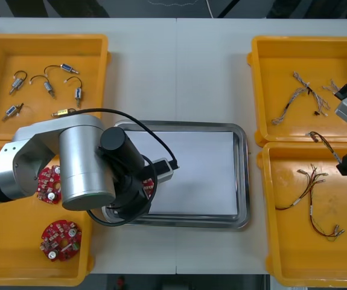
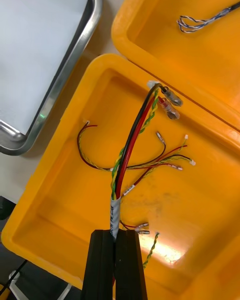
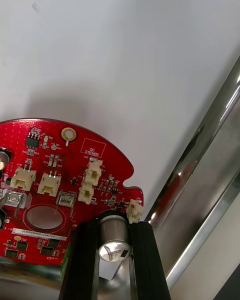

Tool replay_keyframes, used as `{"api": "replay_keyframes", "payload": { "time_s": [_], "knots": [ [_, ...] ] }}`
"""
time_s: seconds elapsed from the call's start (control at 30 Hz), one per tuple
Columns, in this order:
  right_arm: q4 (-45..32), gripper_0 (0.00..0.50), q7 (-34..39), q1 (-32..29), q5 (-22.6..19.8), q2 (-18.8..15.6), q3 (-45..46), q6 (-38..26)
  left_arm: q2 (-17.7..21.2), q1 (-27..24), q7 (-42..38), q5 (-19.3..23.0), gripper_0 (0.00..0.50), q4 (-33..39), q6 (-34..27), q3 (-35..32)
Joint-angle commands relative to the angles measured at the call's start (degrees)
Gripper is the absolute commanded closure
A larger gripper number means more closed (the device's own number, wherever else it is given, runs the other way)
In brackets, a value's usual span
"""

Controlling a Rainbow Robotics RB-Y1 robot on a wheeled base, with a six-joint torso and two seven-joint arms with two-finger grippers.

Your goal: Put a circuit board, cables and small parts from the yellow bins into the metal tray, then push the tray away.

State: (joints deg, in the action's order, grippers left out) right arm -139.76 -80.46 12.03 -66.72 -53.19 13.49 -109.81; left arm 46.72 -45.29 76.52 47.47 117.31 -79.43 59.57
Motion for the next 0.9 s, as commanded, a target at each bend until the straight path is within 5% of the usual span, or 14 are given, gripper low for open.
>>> {"api": "replay_keyframes", "payload": {
  "time_s": [0.03, 0.33, 0.47, 0.57, 0.67, 0.9],
  "knots": [
    [-1.7, 0.5, -1.2, 2.0, -1.6, -1.0, -0.8, -0.2, -0.9, -2.2, 0.3, -0.4, 0.5, 0.4, 0.8, 1.0],
    [-1.8, 0.5, -1.3, 1.9, -1.8, -1.0, -0.8, -0.2, -0.3, -2.2, -0.1, -1.7, 0.483, 0.3, 1.9, 2.4],
    [-1.8, 0.5, -1.4, 1.9, -2.1, -1.0, -0.9, -0.2, -0.3, -2.2, -0.1, -1.6, 0.177, 0.4, 1.9, 2.4],
    [-1.8, 0.5, -1.4, 1.8, -1.9, -1.0, -0.9, -0.2, -0.2, -2.2, -0.3, -1.4, 0.06, 0.4, 1.8, 2.4],
    [-1.8, 0.5, -1.5, 1.7, -1.6, -1.0, -0.8, -0.2, -0.1, -2.3, -0.4, -1.4, 0.02, 0.4, 1.8, 2.3],
    [-1.8, 0.5, -1.9, 1.8, -1.7, -1.0, -0.9, -0.2, -0.2, -2.2, -1.4, -0.6, 0.011, 2.5, -0.2, -1.1]
  ]
}}
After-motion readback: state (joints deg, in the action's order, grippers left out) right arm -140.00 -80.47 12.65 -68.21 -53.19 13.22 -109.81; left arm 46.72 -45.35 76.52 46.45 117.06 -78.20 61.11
